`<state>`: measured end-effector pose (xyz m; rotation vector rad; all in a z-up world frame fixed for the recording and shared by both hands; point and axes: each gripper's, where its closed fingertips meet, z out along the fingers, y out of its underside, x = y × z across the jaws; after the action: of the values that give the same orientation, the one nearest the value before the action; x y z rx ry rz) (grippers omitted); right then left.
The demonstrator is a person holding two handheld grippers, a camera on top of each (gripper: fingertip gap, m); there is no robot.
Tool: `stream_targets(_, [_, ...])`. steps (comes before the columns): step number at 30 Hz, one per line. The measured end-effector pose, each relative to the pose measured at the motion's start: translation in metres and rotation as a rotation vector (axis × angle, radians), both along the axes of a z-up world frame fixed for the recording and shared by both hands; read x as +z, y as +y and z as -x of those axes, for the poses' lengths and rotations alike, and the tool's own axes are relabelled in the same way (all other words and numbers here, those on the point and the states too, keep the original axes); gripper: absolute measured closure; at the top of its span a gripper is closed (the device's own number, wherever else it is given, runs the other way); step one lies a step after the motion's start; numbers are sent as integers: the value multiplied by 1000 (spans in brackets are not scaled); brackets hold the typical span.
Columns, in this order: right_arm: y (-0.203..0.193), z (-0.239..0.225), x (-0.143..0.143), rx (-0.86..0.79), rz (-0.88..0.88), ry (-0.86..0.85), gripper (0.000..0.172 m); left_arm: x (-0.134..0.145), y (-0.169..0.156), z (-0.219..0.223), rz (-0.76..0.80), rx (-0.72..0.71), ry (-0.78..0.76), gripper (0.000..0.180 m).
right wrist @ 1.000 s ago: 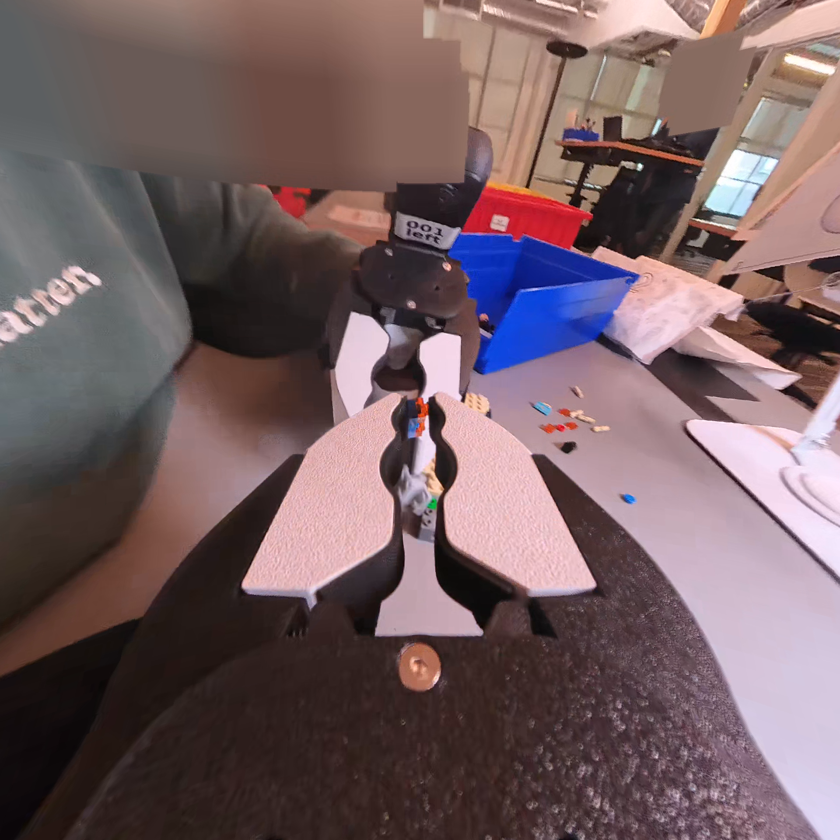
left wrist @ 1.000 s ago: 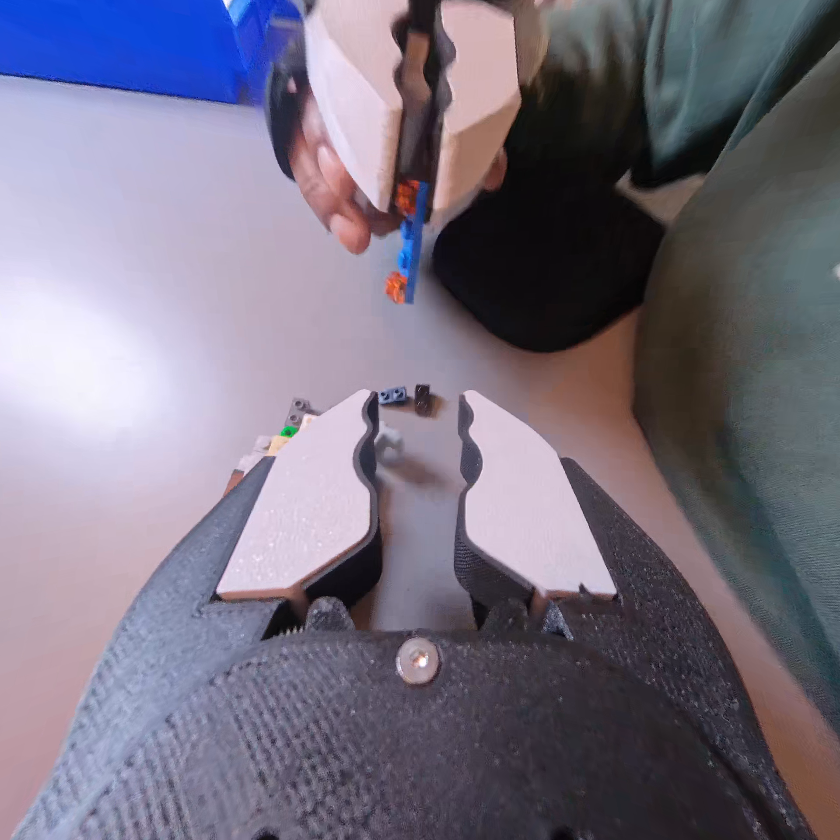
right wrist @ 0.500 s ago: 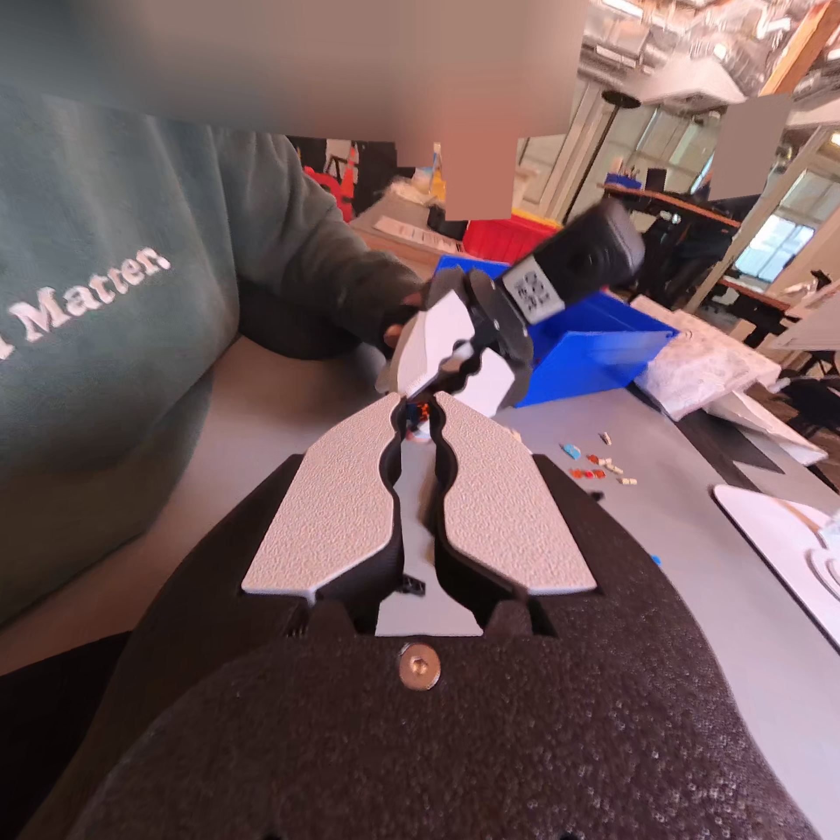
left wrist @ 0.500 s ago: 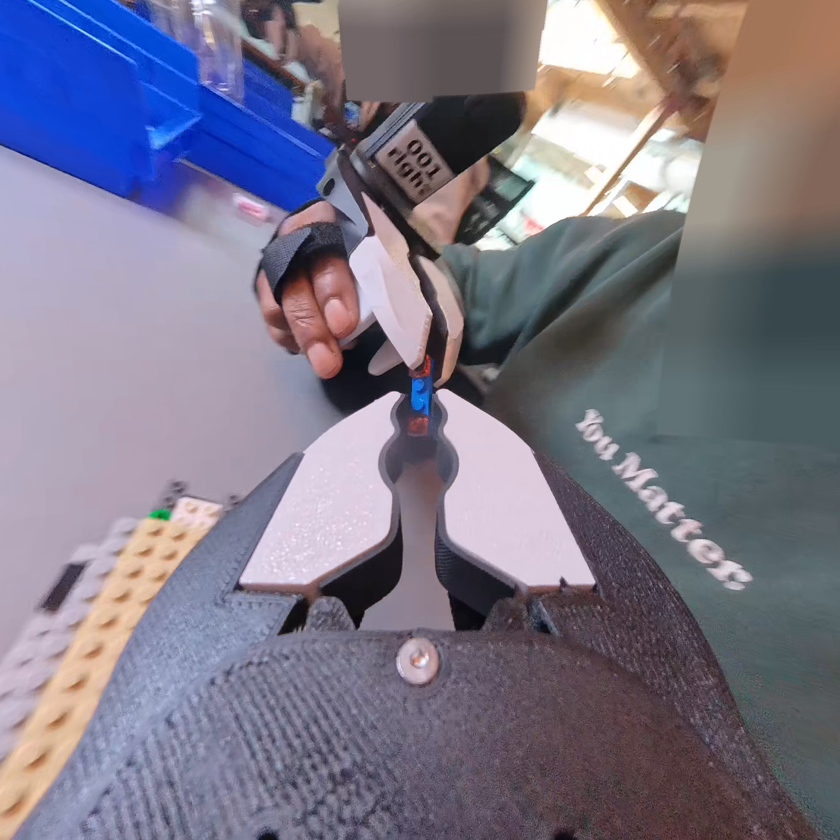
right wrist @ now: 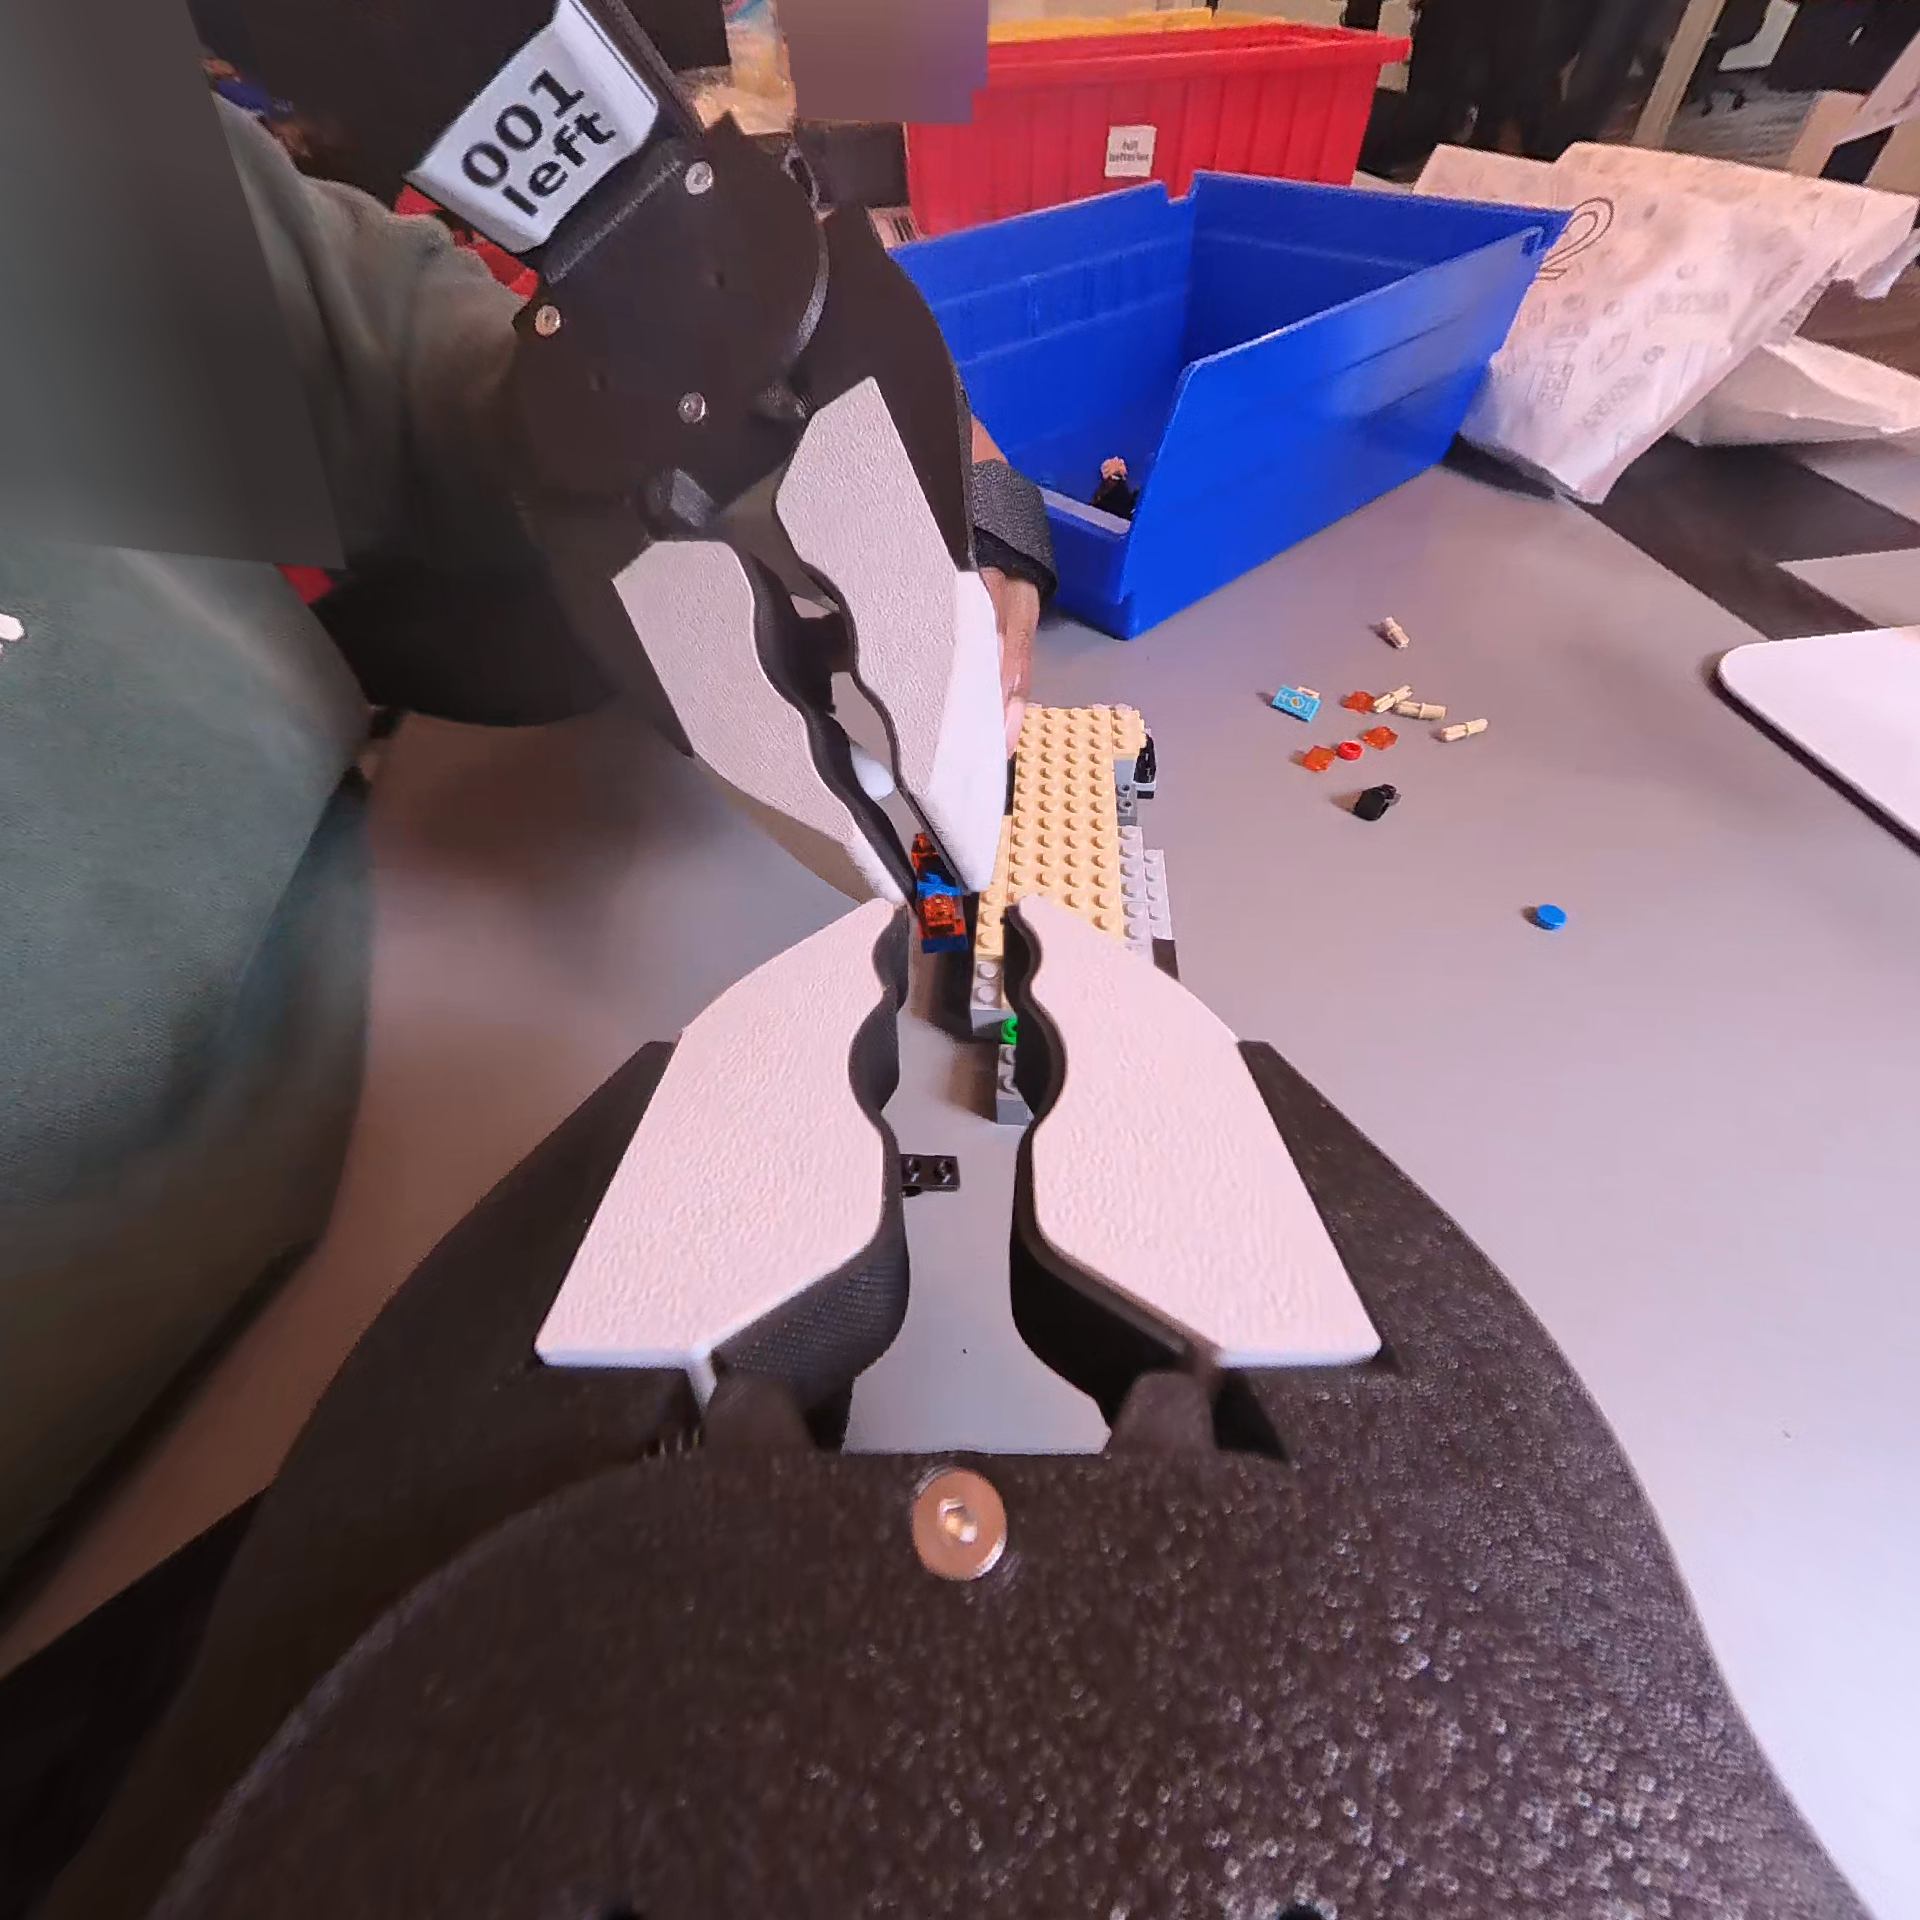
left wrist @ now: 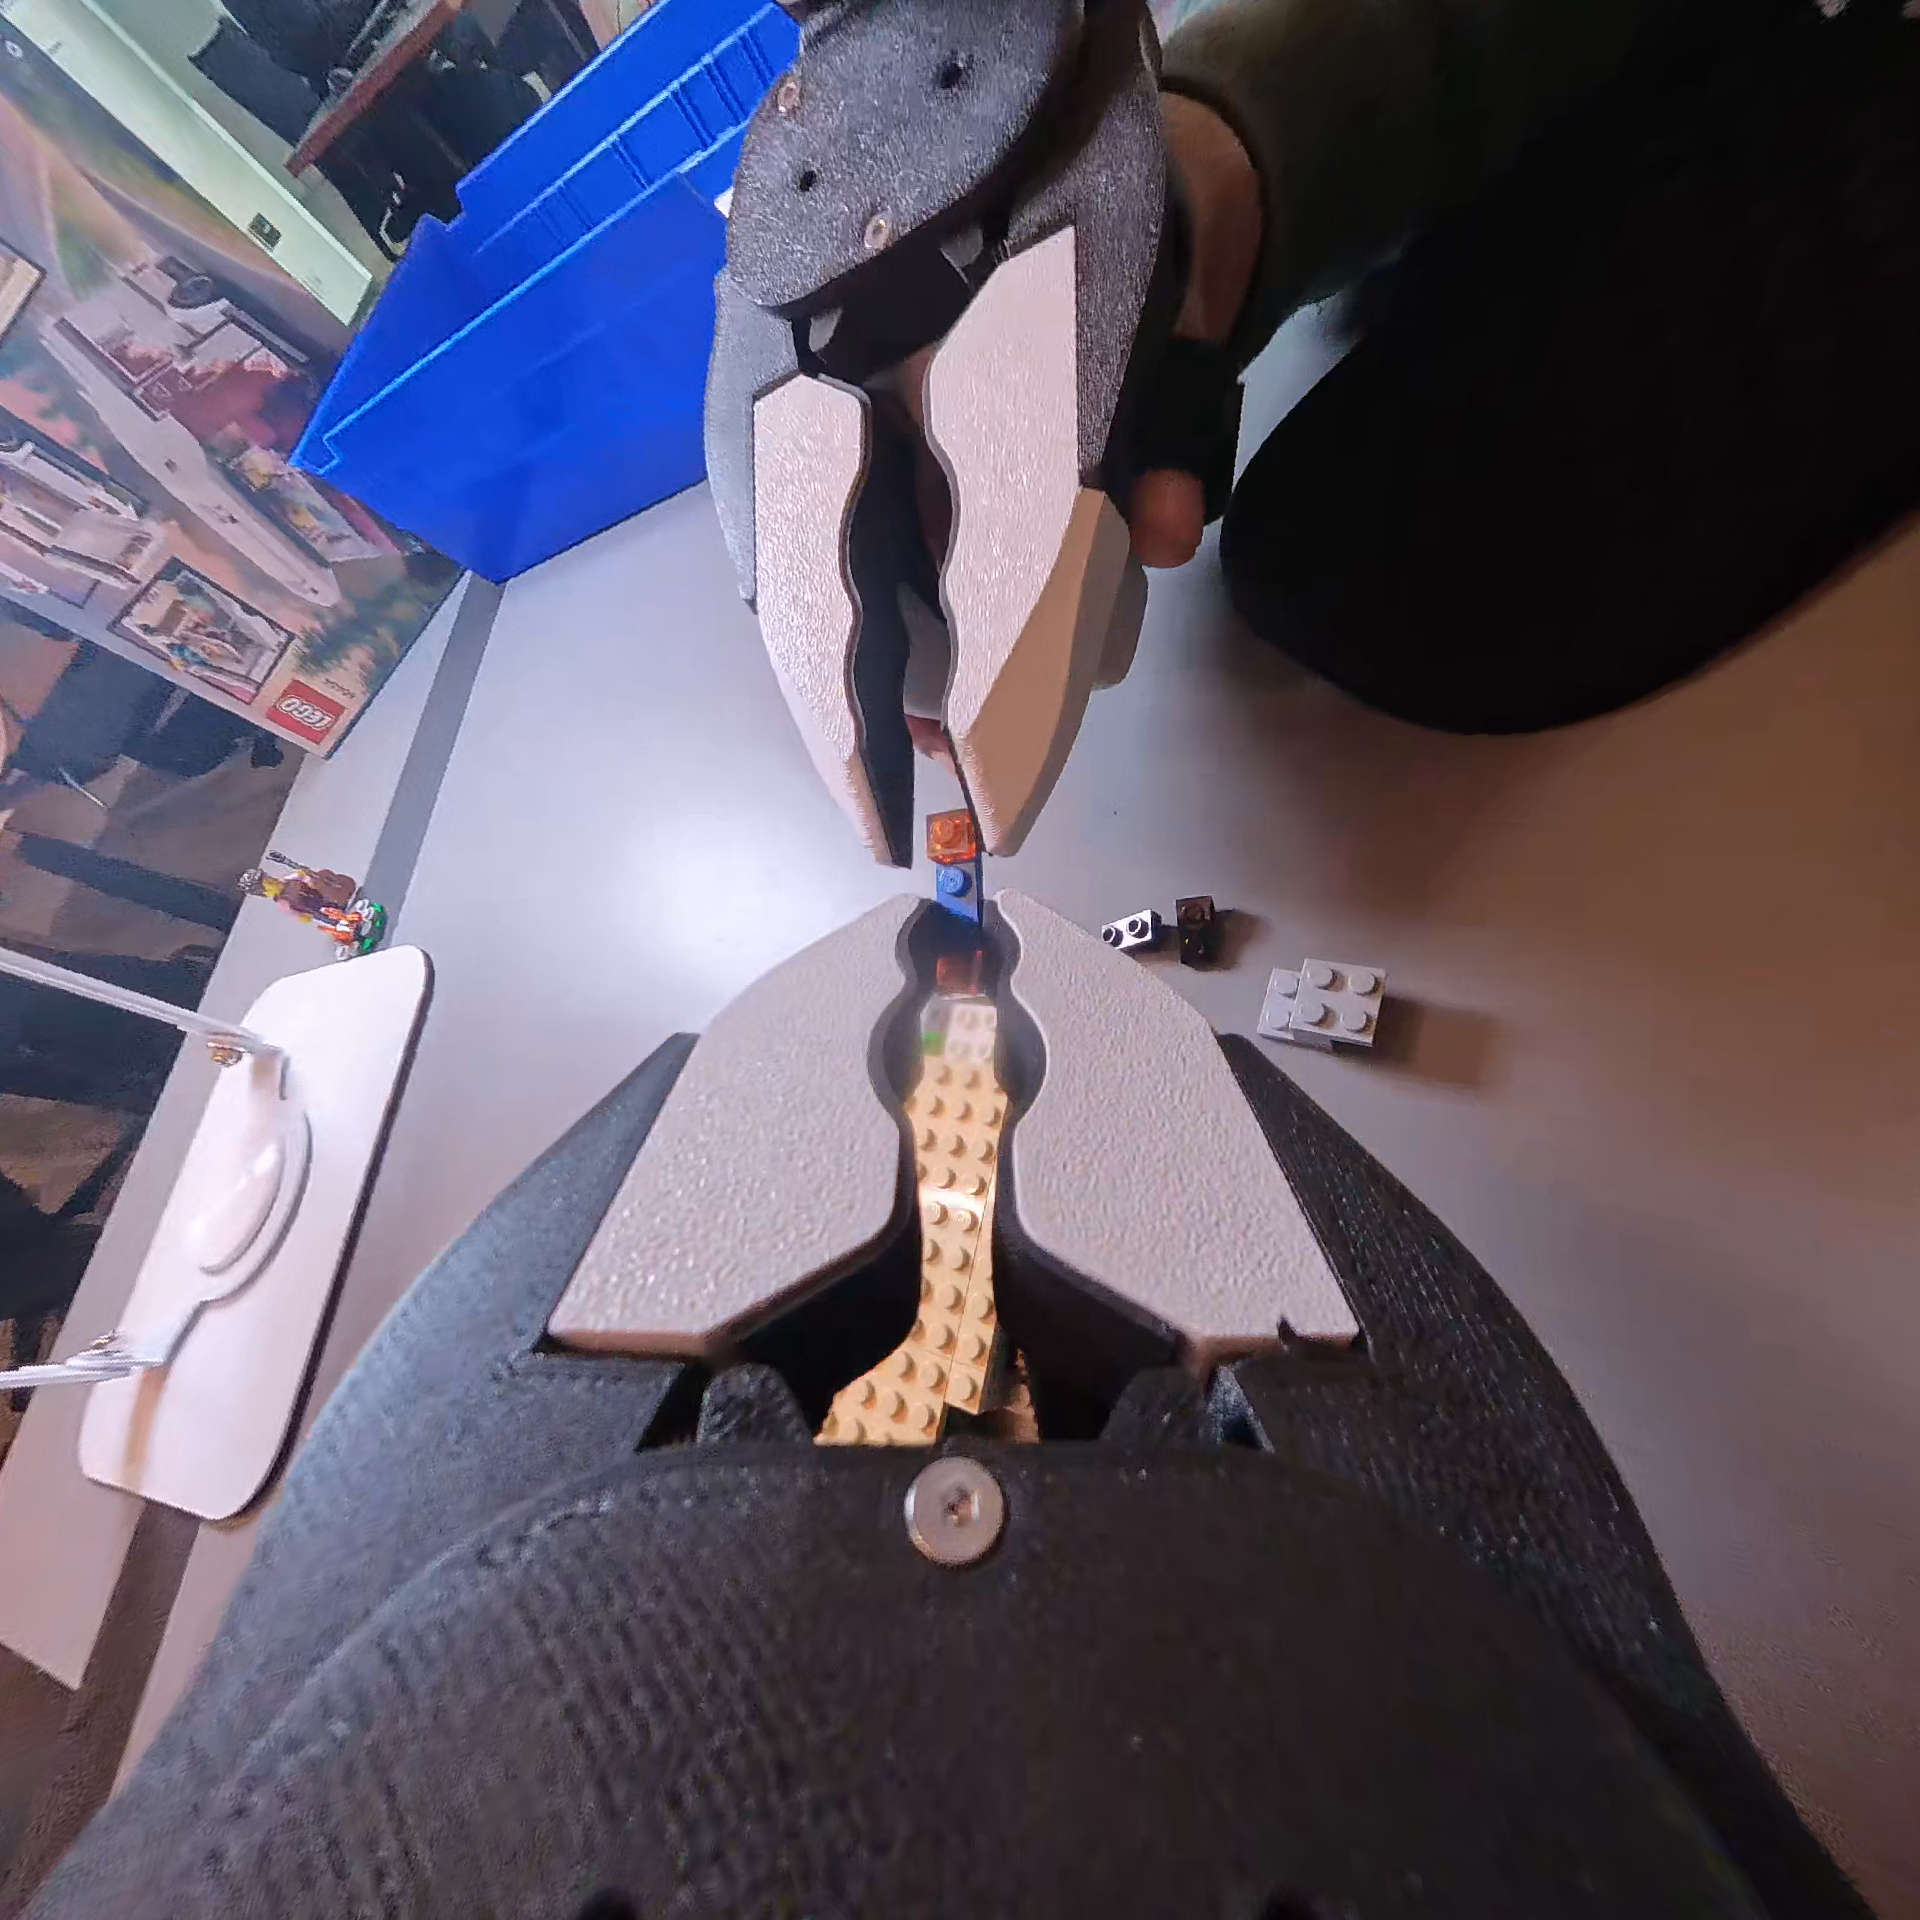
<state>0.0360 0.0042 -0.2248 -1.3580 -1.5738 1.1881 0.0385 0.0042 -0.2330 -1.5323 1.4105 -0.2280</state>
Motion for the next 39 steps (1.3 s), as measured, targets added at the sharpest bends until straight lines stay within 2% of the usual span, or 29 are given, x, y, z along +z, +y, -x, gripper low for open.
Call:
stream_targets(2, [-4,0,0,15,-23,0,164,-2,-1,-1,-12,-4,20,172])
stream_targets(7, [-10,-1,-3,42,-158,-23,164,-9,-7,-3,74,-27,19,172])
stream_targets(11, [-19,0,-2,96,-80,38,165,-15,-14,-7,133,-58,33,172])
stream_targets(12, [-22,-1,8,117,-28,107,165,-20,-16,-5,152,-60,76,173])
stream_targets(13, [-26,-3,30,147,57,217,164,-41,-14,4,179,-39,189,172])
stream_targets(14, [-26,-7,51,161,100,288,165,-55,-17,4,194,-53,201,172])
stream_targets(15, [-23,-10,62,146,51,310,164,-54,-22,0,188,-75,162,172])
stream_targets(16, [-17,-13,65,111,-14,303,164,-40,-22,-2,160,-81,128,172])
stream_targets(18, [-3,-18,58,49,-10,277,164,-13,-14,-1,183,-62,40,173])
stream_targets(19, [5,-19,47,30,12,231,164,-10,-12,2,218,-57,30,173])
stream_targets(22, [14,-16,15,21,-12,99,164,-34,-15,13,304,-51,76,172])
stream_targets(25, [2,-12,0,70,-50,40,164,-51,-21,13,340,-63,111,172])
stream_targets(34, [-17,-6,-28,125,-260,-73,164,-45,-20,10,359,-78,50,172])
stream_targets(39, [-24,-2,-31,129,-449,-76,164,-37,-24,5,437,-103,-41,172])
